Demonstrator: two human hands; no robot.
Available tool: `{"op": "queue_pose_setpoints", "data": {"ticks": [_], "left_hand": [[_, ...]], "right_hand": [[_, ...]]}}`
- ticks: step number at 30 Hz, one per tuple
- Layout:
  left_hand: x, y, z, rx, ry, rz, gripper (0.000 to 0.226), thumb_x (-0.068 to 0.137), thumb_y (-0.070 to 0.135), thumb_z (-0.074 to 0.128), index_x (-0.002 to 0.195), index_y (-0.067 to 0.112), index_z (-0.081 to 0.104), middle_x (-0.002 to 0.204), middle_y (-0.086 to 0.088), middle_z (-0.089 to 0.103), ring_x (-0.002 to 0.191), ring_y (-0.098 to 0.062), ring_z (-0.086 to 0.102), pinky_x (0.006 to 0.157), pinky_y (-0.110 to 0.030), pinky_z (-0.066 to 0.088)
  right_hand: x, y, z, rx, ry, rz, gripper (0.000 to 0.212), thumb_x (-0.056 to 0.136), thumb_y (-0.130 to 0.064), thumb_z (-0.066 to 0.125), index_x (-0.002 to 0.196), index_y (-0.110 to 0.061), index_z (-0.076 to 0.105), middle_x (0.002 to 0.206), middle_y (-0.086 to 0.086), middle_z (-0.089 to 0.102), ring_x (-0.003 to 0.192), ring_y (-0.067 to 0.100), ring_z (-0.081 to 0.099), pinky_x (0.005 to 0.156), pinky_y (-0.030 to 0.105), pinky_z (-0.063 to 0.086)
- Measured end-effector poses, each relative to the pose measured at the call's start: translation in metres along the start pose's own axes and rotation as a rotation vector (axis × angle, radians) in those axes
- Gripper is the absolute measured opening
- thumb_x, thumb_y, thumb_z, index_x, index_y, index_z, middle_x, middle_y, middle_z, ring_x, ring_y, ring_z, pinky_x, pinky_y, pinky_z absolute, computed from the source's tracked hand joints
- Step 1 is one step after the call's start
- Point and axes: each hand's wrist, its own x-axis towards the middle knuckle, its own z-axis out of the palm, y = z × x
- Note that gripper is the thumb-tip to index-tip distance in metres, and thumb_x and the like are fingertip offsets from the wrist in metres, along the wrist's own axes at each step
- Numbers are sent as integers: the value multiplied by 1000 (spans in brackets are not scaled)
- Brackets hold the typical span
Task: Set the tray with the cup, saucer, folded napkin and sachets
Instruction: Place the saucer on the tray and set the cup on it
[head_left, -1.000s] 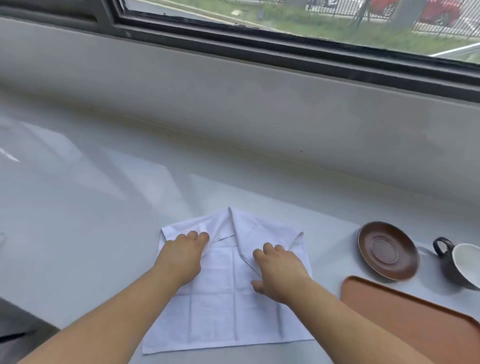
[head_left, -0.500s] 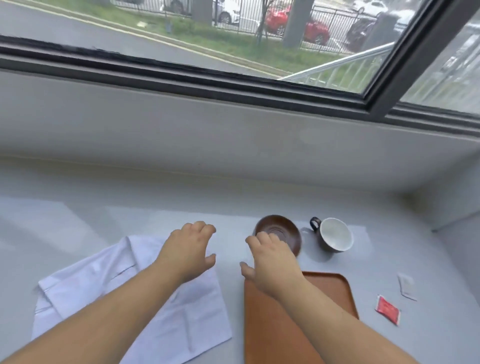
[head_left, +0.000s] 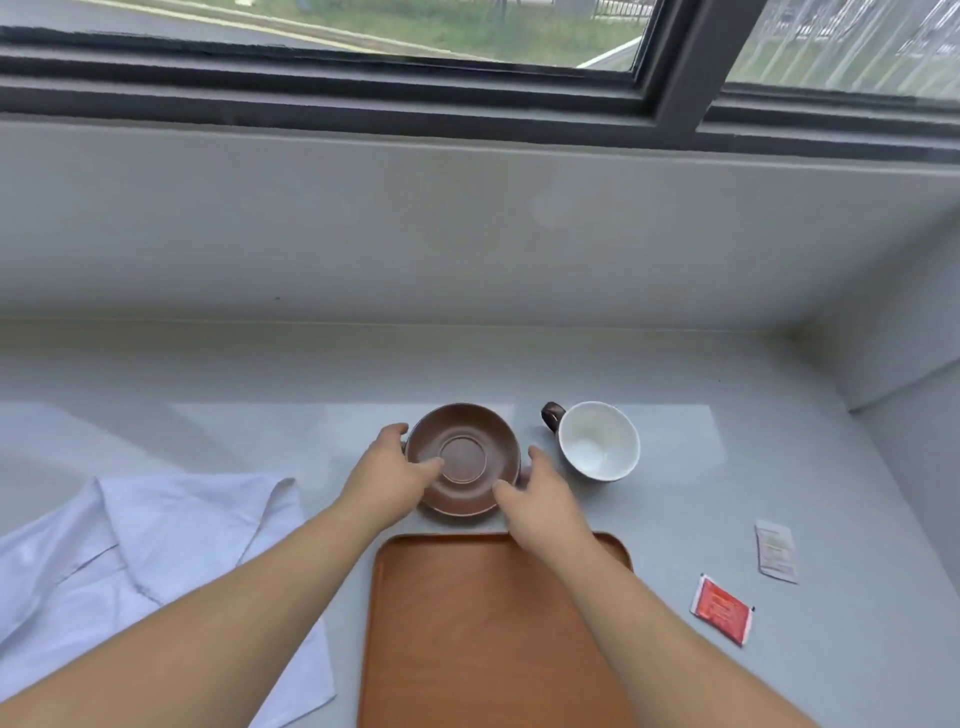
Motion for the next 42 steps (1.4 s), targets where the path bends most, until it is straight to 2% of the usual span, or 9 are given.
{"op": "queue_pose_setpoints", "data": {"ticks": [3, 9, 13, 16, 20, 26, 33, 38, 42], "left_hand": [[7, 0, 1, 80, 39, -8, 59, 87, 39, 73, 140, 20, 54, 127, -2, 69, 109, -26, 66, 86, -36, 52], [-25, -15, -9, 34, -109, -4, 23, 83, 31, 80, 88, 14, 64, 83, -9, 73, 70, -25, 75, 61, -44, 66], [-64, -33, 5, 205, -233, 73, 24, 80, 41, 77, 77, 20, 66, 69, 0, 74, 55, -14, 71, 50, -27, 51], [-85, -45, 21, 136, -394, 105, 9, 82, 38, 72, 84, 30, 74, 70, 4, 78, 56, -18, 75, 56, -28, 55], [-98, -54, 36, 197, -403, 62, 24, 82, 41, 76, 75, 21, 64, 60, -1, 76, 52, -18, 74, 53, -28, 55], [-102, -61, 44, 240, -411, 52, 28, 83, 42, 76, 76, 17, 66, 58, -1, 75, 52, -16, 74, 53, -27, 54], [-98, -66, 48, 263, -414, 52, 28, 84, 42, 76, 75, 18, 65, 60, -4, 76, 54, -16, 75, 59, -31, 59], [-95, -63, 48, 268, -441, 8, 34, 81, 47, 75, 84, 14, 70, 67, -5, 78, 57, -18, 76, 64, -34, 62], [-90, -49, 42, 565, -265, 111, 51, 66, 68, 64, 62, 19, 51, 58, 6, 63, 54, -12, 60, 53, -31, 44]], "right_hand": [[15, -5, 2, 7, 9, -7, 25, 90, -24, 54, 113, -15, 57, 108, 5, 69, 93, 25, 64, 73, 33, 48], [-8, 11, -10, 37, 21, 14, 20, 89, -22, 59, 109, -20, 62, 89, -1, 69, 79, 26, 71, 75, 48, 62], [-48, 46, -19, -75, 6, 13, 10, 90, -29, 65, 85, -21, 63, 73, 0, 66, 60, 24, 69, 57, 47, 62], [-72, 70, -21, -72, -39, 46, 5, 91, -27, 66, 90, -22, 64, 74, 5, 66, 56, 22, 68, 42, 35, 58], [-86, 91, -20, -138, -30, 47, 19, 93, -25, 66, 86, -16, 50, 75, 12, 60, 47, 21, 59, 37, 26, 48], [-89, 101, -17, -176, -32, 40, 22, 93, -28, 65, 81, -27, 46, 70, 2, 58, 42, 18, 60, 45, 34, 55], [-85, 104, -15, -180, -28, 28, 17, 92, -28, 66, 88, -20, 52, 68, 2, 58, 64, 27, 67, 63, 48, 61], [-81, 105, -15, -194, -53, 24, 16, 92, -31, 66, 92, -23, 52, 70, -1, 58, 67, 24, 66, 67, 46, 61], [-79, 103, -21, -238, -43, -10, 19, 89, -38, 67, 90, -22, 56, 73, -4, 62, 73, 25, 66, 68, 40, 58]]}}
